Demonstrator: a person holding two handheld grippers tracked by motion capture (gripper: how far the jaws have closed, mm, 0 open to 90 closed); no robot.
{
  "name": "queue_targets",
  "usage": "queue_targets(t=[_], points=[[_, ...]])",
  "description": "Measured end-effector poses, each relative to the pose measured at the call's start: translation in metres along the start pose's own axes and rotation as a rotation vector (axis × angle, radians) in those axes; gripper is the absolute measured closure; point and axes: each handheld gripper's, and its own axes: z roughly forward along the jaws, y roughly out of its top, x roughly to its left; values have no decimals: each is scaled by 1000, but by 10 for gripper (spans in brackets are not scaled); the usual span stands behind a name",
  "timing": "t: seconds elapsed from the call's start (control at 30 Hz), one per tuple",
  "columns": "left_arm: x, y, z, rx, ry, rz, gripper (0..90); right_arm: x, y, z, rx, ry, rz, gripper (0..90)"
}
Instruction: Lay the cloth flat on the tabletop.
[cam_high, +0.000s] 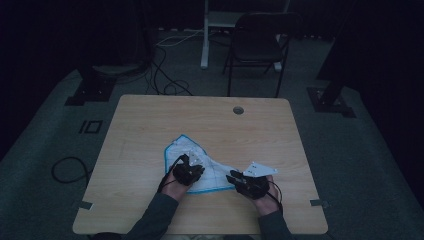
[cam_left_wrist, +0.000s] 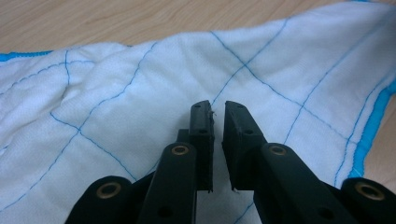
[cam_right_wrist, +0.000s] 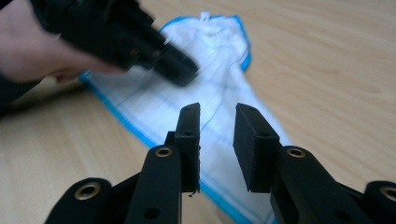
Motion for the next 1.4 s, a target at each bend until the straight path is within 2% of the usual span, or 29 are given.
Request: queue_targets(t=[0.17, 0.27, 0.3, 0.37, 0.4, 0.43, 0.47, 0.5, 0.53, 0.57, 0.6, 0.63, 0.67, 0.7, 0.73, 0.77, 0.8, 0.83, 0.87, 0.9, 0.93, 0.97, 1.0, 1.07, 1.17, 1.2, 1.23, 1.27, 1.4], points=[[-2, -6, -3, 5, 6, 14, 825, -9, 8, 2, -23, -30, 13, 756], [-2, -14, -8, 0, 0, 13, 825, -16, 19, 14, -23, -51, 12, 831], [-2, -14, -8, 0, 0, 13, 825, -16, 19, 14, -23, -51, 12, 831], [-1, -17, -11, -3, -4, 11, 825, -17, 24, 24, -15, -53, 5, 859], [0, -20, -13, -7, -6, 11, 824, -16, 28, 37, -5, -53, 5, 877], [0, -20, -13, -7, -6, 11, 823, -16, 28, 37, -5, -53, 5, 877], [0, -23, -15, -12, -9, 10, 822, -15, 31, 50, 3, -44, 6, 884], [0, -23, -15, -12, -9, 10, 822, -15, 31, 50, 3, -44, 6, 884], [0, -24, -16, -13, -8, 12, 822, -13, 33, 65, 21, -36, 2, 886], [0, -25, -16, -16, -7, 11, 822, -13, 33, 65, 21, -36, 2, 886], [0, -26, -18, -17, -6, 11, 821, -12, 36, 77, 38, -34, 2, 885], [0, -26, -18, -17, -6, 11, 820, -12, 36, 77, 38, -34, 2, 885], [-1, -28, -19, -20, -2, 10, 820, -12, 39, 90, 59, -36, -2, 871], [-1, -28, -19, -20, -2, 10, 819, -12, 39, 90, 59, -36, -2, 871], [-1, -29, -20, -24, 0, 11, 818, -14, 43, 104, 81, -41, 10, 852], [-1, -29, -20, -24, 0, 11, 818, -14, 43, 104, 81, -41, 10, 852], [-1, -30, -20, -27, -1, 8, 818, -14, 46, 116, 104, -46, 13, 830], [-1, -30, -20, -27, -1, 8, 817, -14, 46, 116, 104, -46, 13, 830], [-1, -30, -20, -29, -1, 5, 818, -14, 48, 127, 131, -48, 6, 805], [-1, -30, -20, -29, -1, 5, 817, -14, 48, 127, 131, -48, 6, 805], [-1, -30, -20, -31, -1, 3, 817, -13, 49, 135, 153, -51, 5, 735], [-1, -30, -20, -31, -1, 3, 817, -13, 49, 135, 153, -51, 5, 735], [-1, -31, -20, -34, -1, 4, 817, -11, 49, 143, 179, -50, -7, 684], [-1, -31, -20, -34, -2, 4, 818, -9, 49, 148, 193, -33, -14, 659], [-1, -32, -20, -34, 0, 6, 820, -7, 49, 151, 217, -42, -24, 666], [-2, -32, -21, -31, 3, 5, 827, -8, 46, 154, 229, -40, -23, 737], [-2, -32, -21, -31, 3, 5, 836, -8, 46, 154, 229, -40, -23, 737], [-2, -32, -22, -31, 6, 4, 851, -9, 47, 154, 234, -56, -37, 823], [0, -37, -27, -21, 11, 8, 900, -8, 48, 153, 251, -75, -64, 876]])
